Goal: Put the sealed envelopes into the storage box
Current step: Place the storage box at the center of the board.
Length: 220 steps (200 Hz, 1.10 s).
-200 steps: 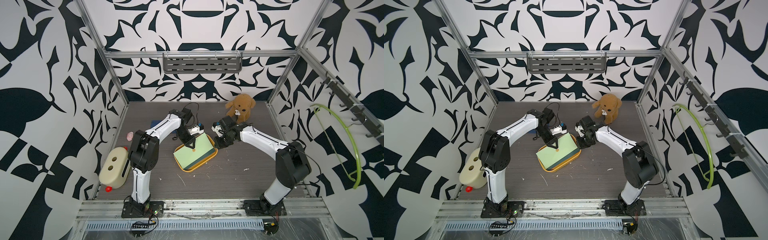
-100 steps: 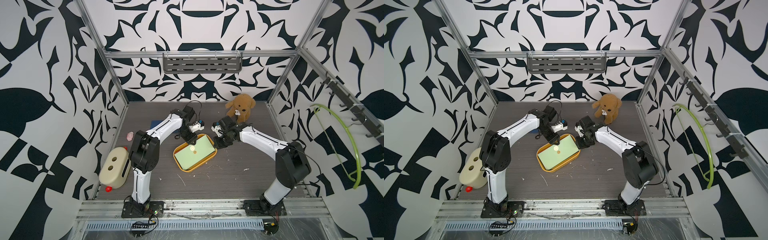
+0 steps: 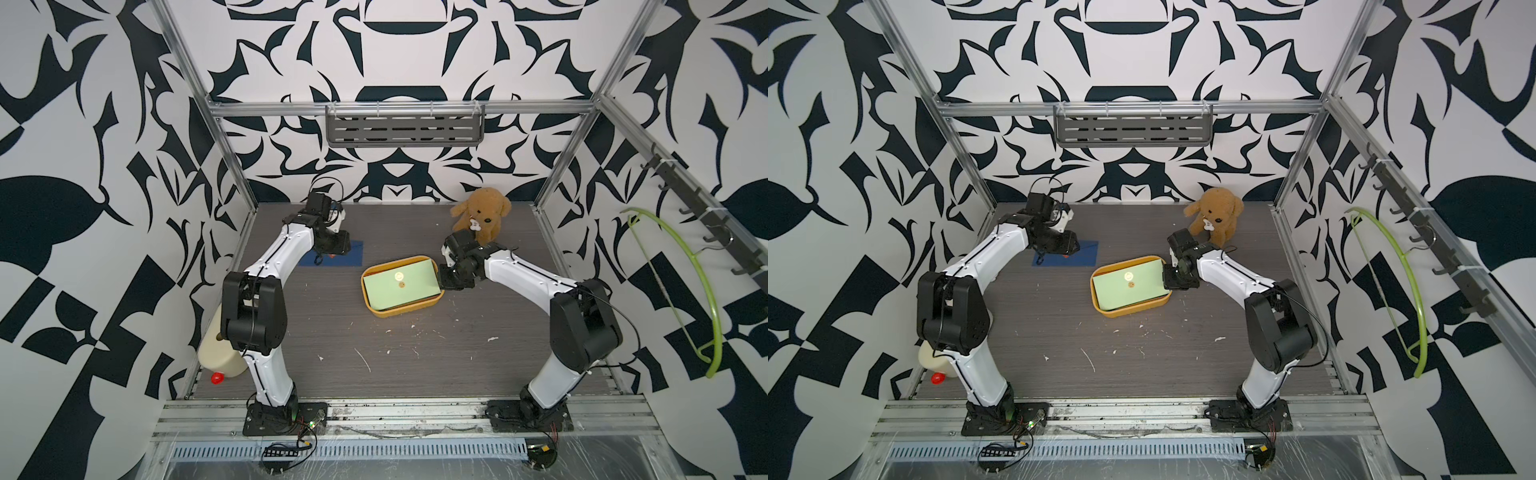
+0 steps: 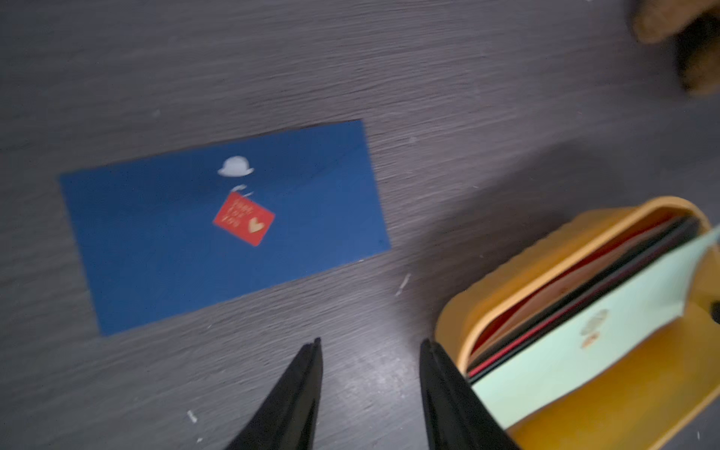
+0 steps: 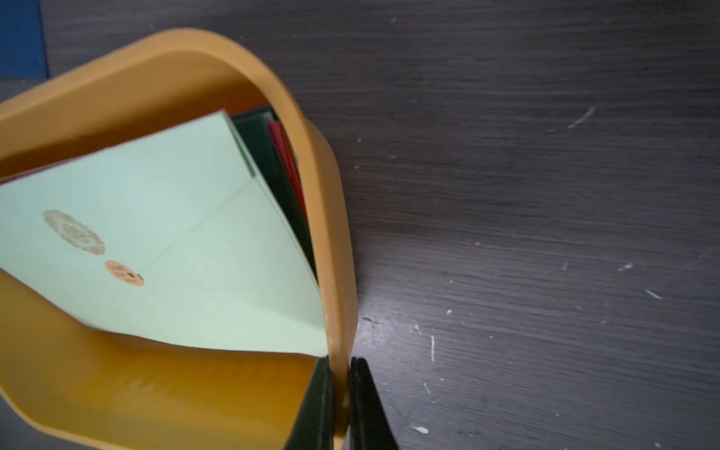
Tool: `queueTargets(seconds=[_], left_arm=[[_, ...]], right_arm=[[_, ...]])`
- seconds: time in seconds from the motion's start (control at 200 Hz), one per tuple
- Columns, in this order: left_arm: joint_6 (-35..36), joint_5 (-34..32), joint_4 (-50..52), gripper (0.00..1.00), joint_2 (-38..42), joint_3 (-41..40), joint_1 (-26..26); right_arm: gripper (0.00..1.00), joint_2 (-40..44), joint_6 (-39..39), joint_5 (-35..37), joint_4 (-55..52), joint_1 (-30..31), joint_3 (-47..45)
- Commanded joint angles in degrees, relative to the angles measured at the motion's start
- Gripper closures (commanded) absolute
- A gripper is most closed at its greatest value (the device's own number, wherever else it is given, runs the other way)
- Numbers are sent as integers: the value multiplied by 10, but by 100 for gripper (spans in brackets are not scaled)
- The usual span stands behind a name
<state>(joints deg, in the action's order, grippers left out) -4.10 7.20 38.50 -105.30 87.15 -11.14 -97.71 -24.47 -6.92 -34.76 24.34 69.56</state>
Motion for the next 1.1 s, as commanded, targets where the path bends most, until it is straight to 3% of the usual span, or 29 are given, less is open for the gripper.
queueTargets(seconds=[0.0, 0.48, 0.885, 1.095], left_arm=[[-62, -32, -30, 53, -23, -6, 11], [-110, -103, -52, 53, -130, 66, 23], [-140, -105, 52, 54, -159, 108, 38], [-169, -113, 68, 55, -165, 91, 43]], right_arm=[[96, 8, -9, 27, 3, -12, 15], [95, 2, -10, 56, -8, -47, 25], [93, -9, -9, 60, -11, -66, 44], [83, -17, -3, 36, -18, -66, 64]])
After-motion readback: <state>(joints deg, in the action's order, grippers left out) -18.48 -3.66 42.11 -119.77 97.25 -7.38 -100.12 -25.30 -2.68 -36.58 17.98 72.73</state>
